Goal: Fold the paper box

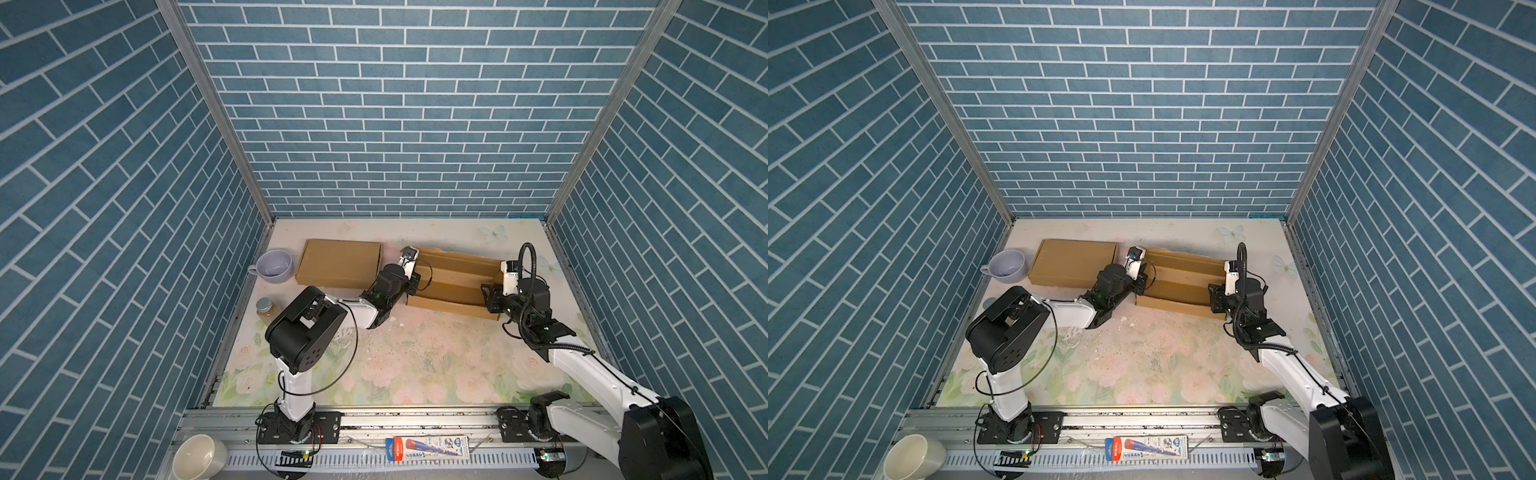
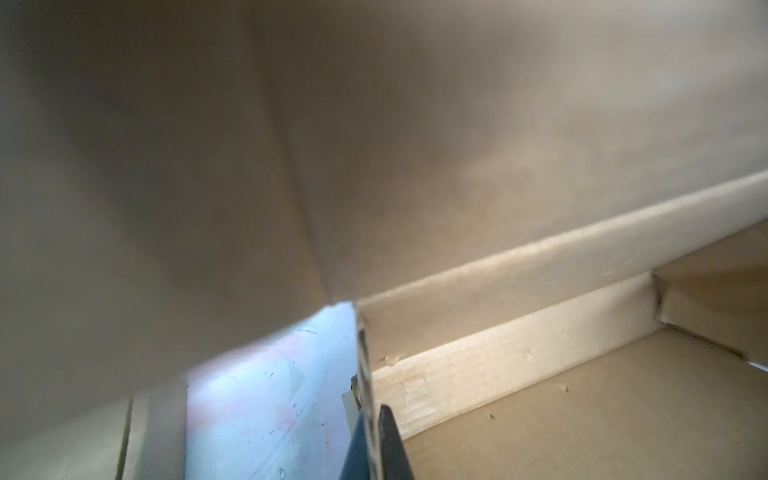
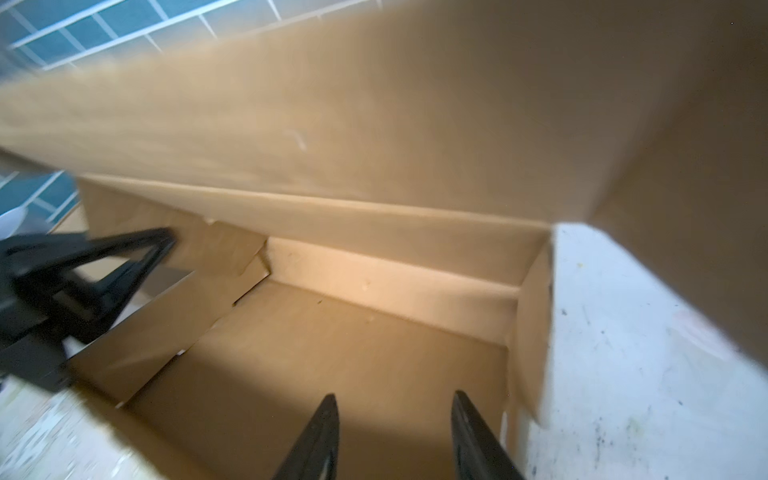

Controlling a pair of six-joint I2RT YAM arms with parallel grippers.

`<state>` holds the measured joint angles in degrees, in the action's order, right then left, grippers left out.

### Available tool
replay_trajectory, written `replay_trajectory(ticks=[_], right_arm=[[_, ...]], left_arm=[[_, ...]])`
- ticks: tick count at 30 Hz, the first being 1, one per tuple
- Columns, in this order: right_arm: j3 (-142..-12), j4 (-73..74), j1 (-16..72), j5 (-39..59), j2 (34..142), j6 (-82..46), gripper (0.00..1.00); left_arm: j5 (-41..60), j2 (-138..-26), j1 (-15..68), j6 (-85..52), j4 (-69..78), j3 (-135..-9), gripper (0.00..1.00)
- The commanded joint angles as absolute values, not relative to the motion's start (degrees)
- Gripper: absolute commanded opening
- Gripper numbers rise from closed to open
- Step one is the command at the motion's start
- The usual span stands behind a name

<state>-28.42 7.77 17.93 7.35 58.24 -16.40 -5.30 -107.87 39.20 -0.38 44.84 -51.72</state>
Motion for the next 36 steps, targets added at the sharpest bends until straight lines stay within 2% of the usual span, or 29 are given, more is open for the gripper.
replay_trajectory(ticks=[1, 10, 17, 22, 27, 36], right_arm=[[-32.15, -1.97, 17.85, 11.64, 54.32, -12.49, 0.47], [-38.71, -19.21, 17.84, 14.72, 47.93, -8.92, 0.48], [-51.4, -37.24, 18.38, 20.76, 48.33, 1.99, 0.45], [-66.04, -47.12, 18.53, 19.93, 56.21, 12.06, 0.54], [-81.31, -55.32, 19.42, 18.7, 69.75, 21.01, 0.63], [-97.35, -58.56, 22.21, 20.08, 87.04, 28.78, 0.62]], left_arm=[[-4.27, -108.11, 40.34, 0.0, 40.08, -49.62, 0.0], [-5.37, -108.27, 40.34, 1.15, 41.02, -48.7, 0.0], [-5.37, -107.72, 39.72, 1.95, 40.66, -48.3, 0.0], [-5.36, -107.49, 39.73, 2.38, 41.3, -47.55, 0.0], [-5.14, -107.84, 39.73, 2.38, 42.18, -46.96, 0.0], [-4.79, -108.01, 39.72, 2.11, 42.9, -46.2, 0.0]])
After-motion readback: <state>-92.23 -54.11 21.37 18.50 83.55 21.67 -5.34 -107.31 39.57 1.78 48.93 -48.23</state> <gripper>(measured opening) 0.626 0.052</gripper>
